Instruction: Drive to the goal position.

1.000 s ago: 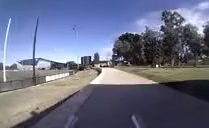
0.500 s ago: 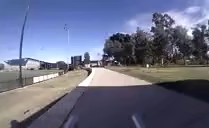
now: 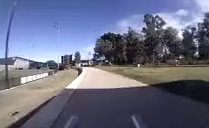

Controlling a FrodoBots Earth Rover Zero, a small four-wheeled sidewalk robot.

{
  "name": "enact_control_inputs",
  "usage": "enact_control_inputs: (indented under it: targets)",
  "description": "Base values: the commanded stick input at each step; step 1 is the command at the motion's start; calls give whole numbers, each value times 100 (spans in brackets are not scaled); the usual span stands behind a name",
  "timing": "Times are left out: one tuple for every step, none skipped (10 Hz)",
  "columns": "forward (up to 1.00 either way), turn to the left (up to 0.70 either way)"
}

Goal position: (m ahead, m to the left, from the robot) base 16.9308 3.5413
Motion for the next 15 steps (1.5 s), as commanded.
enact_control_inputs:
  targets:
    - [70, -35]
    - [70, -35]
    - [70, -35]
    - [70, -35]
    - [70, 0]
    - [70, 0]
    - [70, 0]
    - [70, 0]
    - [70, 0]
    - [70, 0]
    - [70, 0]
    - [70, 0]
    - [70, 35]
    - [70, 32]
    - [70, 9]
